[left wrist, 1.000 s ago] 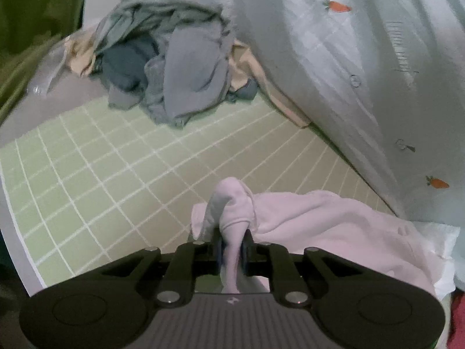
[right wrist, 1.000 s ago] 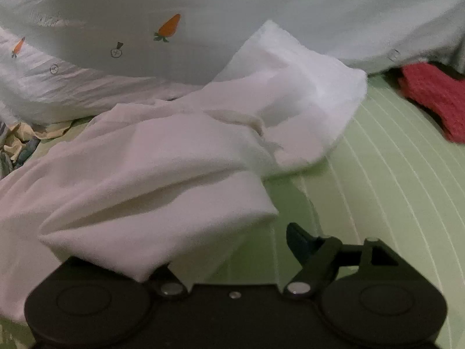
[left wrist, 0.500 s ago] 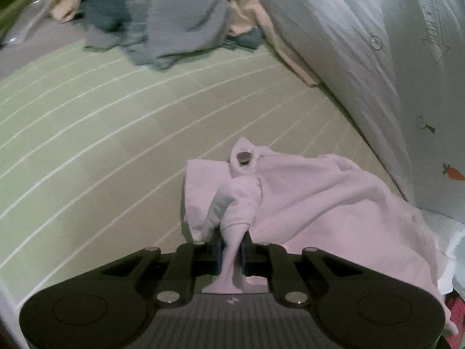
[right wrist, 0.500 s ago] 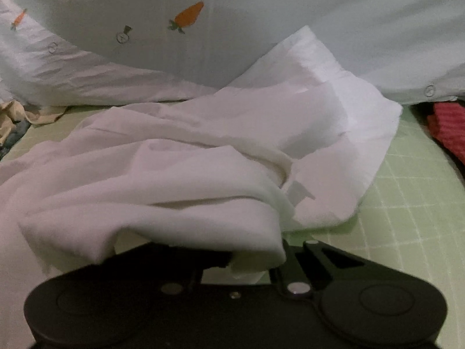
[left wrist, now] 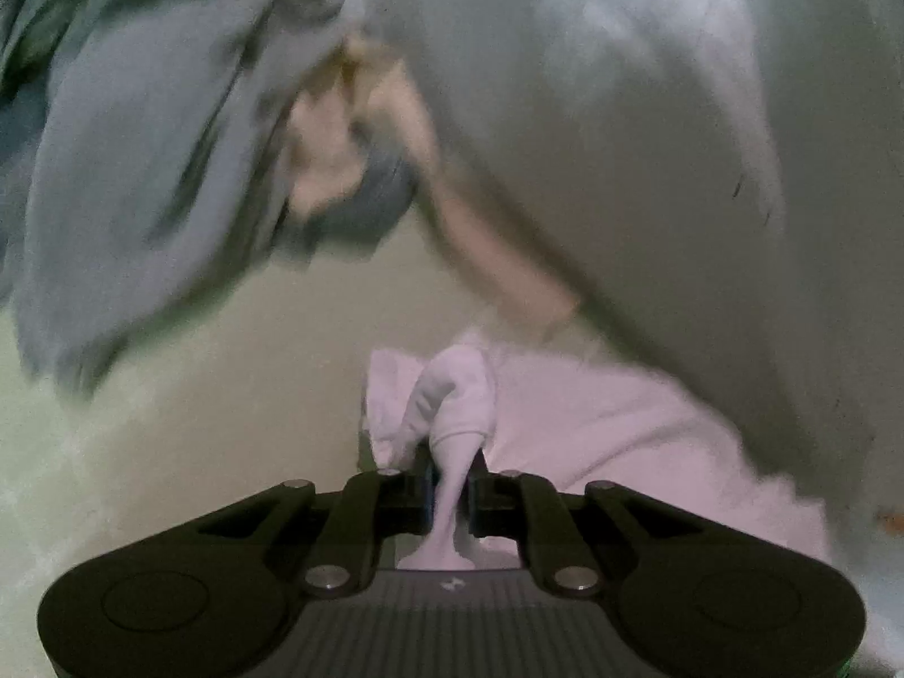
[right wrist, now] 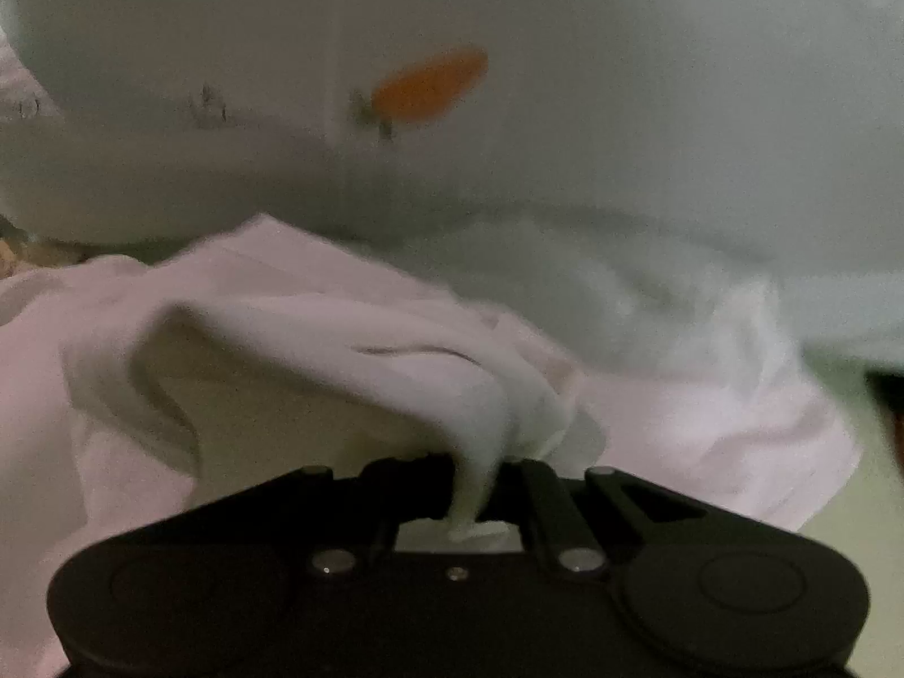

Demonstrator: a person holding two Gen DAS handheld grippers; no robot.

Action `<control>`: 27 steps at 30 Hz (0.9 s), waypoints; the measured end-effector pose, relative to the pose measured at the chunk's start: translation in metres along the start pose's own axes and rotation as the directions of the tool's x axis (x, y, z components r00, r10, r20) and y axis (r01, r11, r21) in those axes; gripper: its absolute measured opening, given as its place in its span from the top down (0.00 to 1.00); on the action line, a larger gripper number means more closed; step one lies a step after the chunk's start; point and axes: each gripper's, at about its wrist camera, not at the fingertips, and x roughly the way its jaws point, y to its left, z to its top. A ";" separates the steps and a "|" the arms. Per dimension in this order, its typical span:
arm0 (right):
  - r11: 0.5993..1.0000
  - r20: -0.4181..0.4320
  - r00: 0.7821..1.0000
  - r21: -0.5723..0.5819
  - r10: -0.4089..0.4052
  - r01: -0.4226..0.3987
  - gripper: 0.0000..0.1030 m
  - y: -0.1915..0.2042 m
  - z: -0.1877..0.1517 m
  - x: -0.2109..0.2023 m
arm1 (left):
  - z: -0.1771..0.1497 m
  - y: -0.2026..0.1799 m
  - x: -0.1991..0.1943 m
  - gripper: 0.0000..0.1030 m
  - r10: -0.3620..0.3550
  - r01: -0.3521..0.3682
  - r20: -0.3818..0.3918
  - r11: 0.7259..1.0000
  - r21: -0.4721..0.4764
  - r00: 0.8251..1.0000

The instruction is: Fold clothes

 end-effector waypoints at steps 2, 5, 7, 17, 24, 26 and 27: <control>1.000 0.040 0.999 -0.020 -0.016 0.017 0.95 -0.009 0.002 -0.025 | 0.010 -0.001 -0.019 0.90 -0.013 0.010 0.062 0.999 0.042 0.998; 0.996 0.085 0.992 -0.019 -0.089 0.091 0.96 -0.029 -0.010 -0.071 | 0.014 0.012 -0.051 0.90 -0.024 0.019 0.115 0.999 0.047 0.993; 0.982 0.126 0.974 -0.005 -0.189 0.191 0.97 -0.050 -0.021 -0.108 | 0.011 0.024 -0.076 0.90 -0.044 0.040 0.134 0.999 0.029 0.990; 0.925 0.309 0.884 -0.030 -0.352 0.379 0.97 -0.086 -0.083 -0.266 | -0.026 0.078 -0.193 0.90 -0.022 -0.010 0.280 0.994 0.110 0.960; 0.995 -0.005 1.000 -0.099 -0.014 0.014 0.96 -0.011 -0.198 -0.261 | -0.065 0.174 -0.200 0.89 0.213 -0.206 0.148 0.977 -0.059 0.966; 0.994 -0.084 0.996 -0.098 0.044 -0.052 0.95 0.011 -0.220 -0.258 | -0.075 0.188 -0.202 0.89 0.231 -0.223 0.115 0.972 -0.075 0.966; 0.993 -0.112 0.992 -0.100 0.056 -0.067 0.95 0.021 -0.227 -0.257 | -0.079 0.192 -0.203 0.88 0.231 -0.224 0.112 0.972 -0.073 0.967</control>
